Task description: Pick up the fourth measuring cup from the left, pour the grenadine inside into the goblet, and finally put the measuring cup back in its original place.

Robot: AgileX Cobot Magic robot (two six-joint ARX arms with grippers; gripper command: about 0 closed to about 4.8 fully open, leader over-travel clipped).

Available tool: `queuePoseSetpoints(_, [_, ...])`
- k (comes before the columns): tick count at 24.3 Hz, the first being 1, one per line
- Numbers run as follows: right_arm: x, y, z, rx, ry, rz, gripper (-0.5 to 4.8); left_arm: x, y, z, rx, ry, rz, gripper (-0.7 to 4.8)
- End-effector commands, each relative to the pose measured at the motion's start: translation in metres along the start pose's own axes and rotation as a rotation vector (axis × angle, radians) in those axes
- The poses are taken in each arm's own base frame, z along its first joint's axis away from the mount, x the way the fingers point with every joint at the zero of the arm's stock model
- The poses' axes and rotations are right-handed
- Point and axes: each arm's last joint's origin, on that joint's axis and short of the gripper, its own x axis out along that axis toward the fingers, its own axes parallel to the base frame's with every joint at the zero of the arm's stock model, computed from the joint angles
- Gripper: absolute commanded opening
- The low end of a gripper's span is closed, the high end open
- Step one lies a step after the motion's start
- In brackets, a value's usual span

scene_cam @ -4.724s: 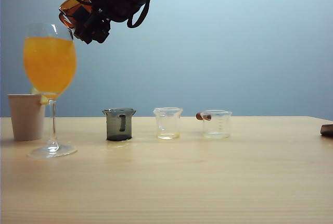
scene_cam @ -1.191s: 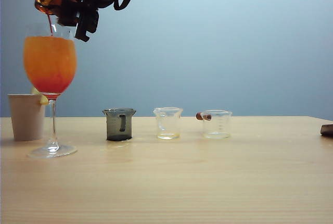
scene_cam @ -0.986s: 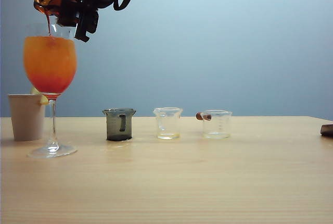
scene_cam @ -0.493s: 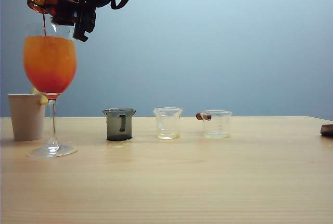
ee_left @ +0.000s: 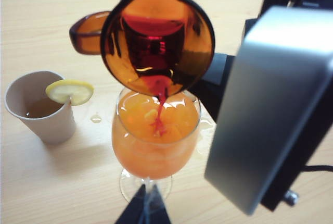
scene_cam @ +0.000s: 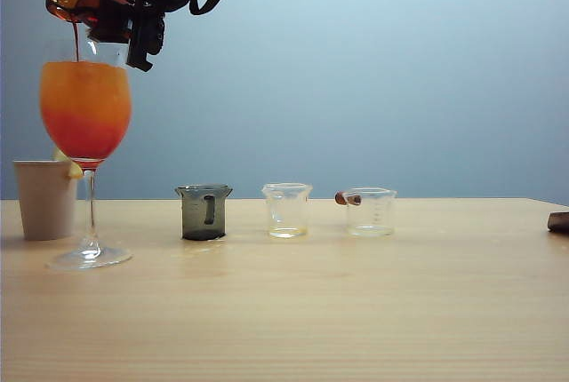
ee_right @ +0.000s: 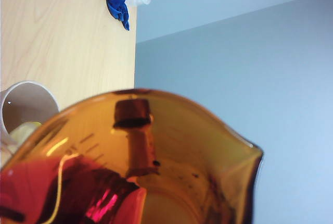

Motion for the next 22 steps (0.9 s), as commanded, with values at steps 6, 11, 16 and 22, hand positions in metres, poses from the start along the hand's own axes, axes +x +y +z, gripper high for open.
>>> queuePoseSetpoints(6, [-0.0013, -0.0087, 0.0029, -0.004, -0.037, -0.040, 0.53, -0.0026, -0.0006, 0.0011, 0.007, -0.014, -0.002, -0.05])
queuePoseSetpoints(11, [-0.0014, -0.0096, 0.0015, -0.004, -0.039, -0.042, 0.53, -0.0033, -0.0007, 0.0006, 0.007, -0.011, -0.002, -0.05])
queuePoseSetpoints(16, [0.0007, -0.0139, -0.0015, -0.021, -0.045, -0.049, 0.53, -0.0033, -0.0007, 0.0006, 0.007, -0.012, -0.002, -0.05])
queuePoseSetpoints(22, [0.0011, -0.0125, -0.0011, -0.050, -0.051, -0.039, 0.54, -0.0034, -0.0007, 0.0006, 0.007, -0.012, -0.002, -0.05])
